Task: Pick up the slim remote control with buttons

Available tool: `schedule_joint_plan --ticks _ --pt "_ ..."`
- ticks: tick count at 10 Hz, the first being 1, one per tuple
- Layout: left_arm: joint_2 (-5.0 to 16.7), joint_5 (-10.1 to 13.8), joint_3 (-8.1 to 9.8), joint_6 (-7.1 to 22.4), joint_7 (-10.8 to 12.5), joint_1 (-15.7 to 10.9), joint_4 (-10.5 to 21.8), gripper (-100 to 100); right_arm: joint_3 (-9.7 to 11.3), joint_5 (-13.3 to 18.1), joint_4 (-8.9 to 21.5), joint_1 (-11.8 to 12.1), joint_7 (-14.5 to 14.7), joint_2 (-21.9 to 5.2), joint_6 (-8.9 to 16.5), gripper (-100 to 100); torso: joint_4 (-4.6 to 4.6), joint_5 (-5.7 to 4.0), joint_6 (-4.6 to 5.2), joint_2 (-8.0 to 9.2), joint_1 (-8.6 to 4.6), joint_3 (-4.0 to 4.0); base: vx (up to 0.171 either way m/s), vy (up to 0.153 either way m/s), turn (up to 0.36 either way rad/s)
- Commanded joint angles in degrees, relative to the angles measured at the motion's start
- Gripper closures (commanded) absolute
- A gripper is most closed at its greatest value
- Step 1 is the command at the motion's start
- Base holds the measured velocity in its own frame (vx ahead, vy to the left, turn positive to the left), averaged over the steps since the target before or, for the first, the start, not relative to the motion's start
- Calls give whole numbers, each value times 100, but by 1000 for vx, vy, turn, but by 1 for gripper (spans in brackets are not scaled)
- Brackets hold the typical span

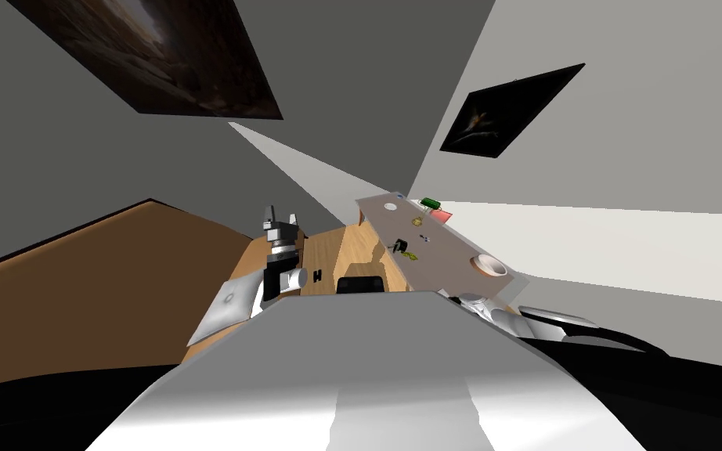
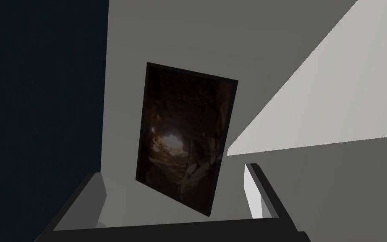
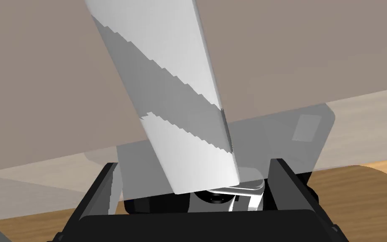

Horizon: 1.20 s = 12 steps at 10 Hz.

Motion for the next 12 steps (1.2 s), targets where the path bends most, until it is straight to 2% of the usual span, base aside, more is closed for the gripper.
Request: schedule_joint_plan --ticks 1,4,5,6,7,8,10,11,12 --pt "0 0 0 0 0 0 0 0 50 41 201 -21 83 93 54 -100 0 0 0 0 0 0 81 -55 -1" --pt "0 0 0 0 0 0 0 0 313 193 516 -111 164 170 213 -100 2 -1 0 9 5 5 81 -49 -19" --pt "0 0 0 0 0 0 0 0 230 156 513 -83 195 168 143 -100 1 -1 0 7 1 4 39 -28 0" --pt "0 0 0 0 0 -1 0 0 241 162 526 -89 197 170 149 0 3 0 0 21 10 11 7 -5 3" --pt "-1 0 -1 0 0 -1 0 0 221 196 608 -47 163 376 283 -100 6 2 0 33 18 18 -2 -44 54" --pt "0 0 -1 0 0 -2 0 0 221 196 608 -47 163 376 283 -100 8 0 0 40 8 22 -5 -53 36" --pt "0 0 0 0 0 -2 0 0 202 231 692 -6 129 583 417 -100 9 -2 0 42 5 24 -1 -50 31" --pt "0 0 0 0 0 -2 0 0 213 222 692 -33 136 536 360 -100 8 -2 0 41 3 23 2 -24 9" --pt "0 0 -1 0 0 -1 0 0 212 224 704 -33 133 551 369 100 8 0 1 41 12 23 0 0 0"
